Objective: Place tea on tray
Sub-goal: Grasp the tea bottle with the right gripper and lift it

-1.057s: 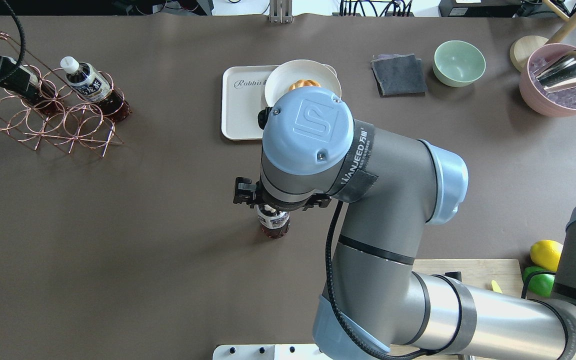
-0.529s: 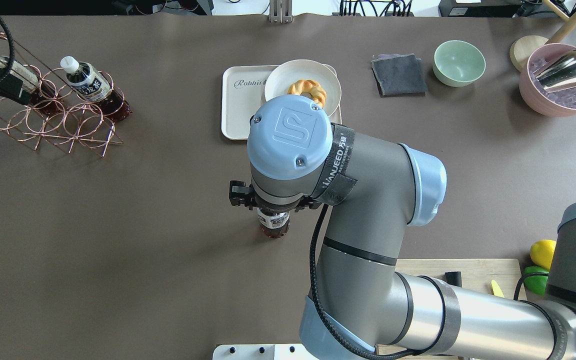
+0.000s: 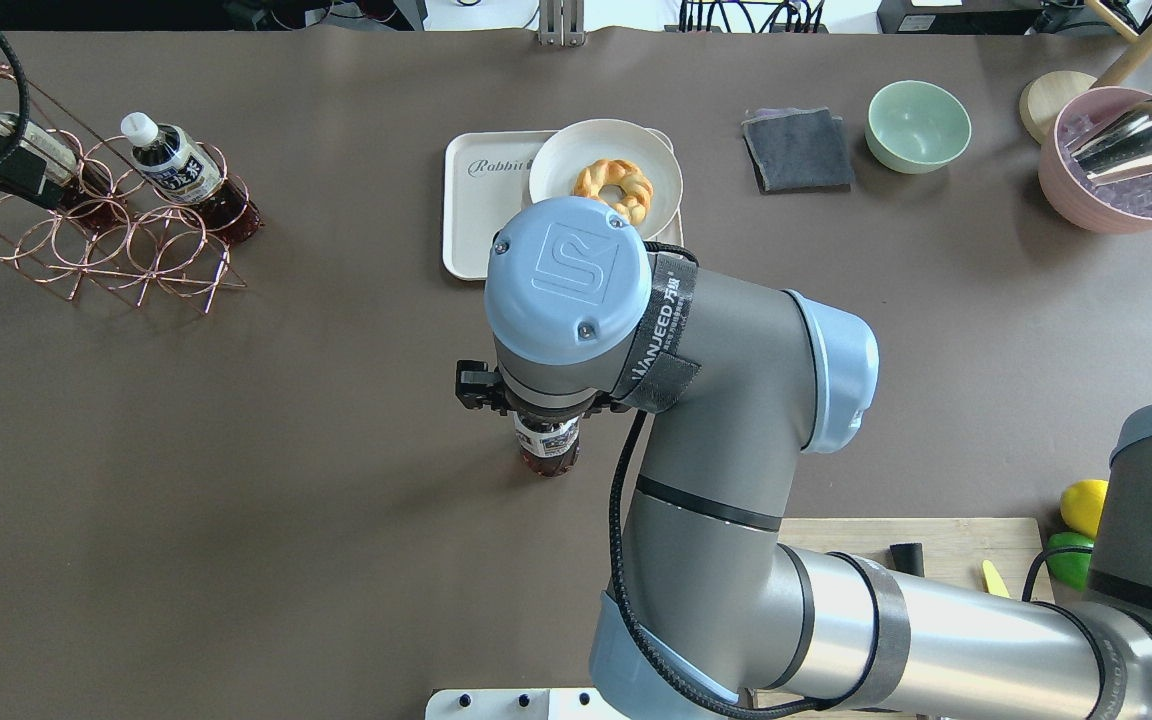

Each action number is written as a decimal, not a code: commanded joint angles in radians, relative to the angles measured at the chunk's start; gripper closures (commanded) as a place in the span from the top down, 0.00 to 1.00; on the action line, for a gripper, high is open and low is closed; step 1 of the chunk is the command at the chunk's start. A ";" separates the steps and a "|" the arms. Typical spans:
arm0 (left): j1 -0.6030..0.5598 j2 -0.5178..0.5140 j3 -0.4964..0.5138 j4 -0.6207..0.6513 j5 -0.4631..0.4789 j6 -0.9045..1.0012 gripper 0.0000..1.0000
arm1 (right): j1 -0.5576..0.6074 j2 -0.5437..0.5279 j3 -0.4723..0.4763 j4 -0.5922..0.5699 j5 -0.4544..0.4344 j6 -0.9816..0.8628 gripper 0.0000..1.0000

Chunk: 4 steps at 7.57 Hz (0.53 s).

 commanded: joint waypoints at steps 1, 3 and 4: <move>0.001 -0.001 0.003 -0.002 0.005 0.002 0.87 | 0.000 0.007 -0.002 0.000 -0.020 -0.002 0.56; 0.001 -0.001 0.003 -0.002 0.007 0.000 0.87 | 0.002 0.006 -0.004 0.000 -0.023 -0.007 0.24; 0.001 -0.001 0.003 -0.002 0.007 0.000 0.87 | 0.006 0.007 -0.002 0.000 -0.023 -0.012 0.00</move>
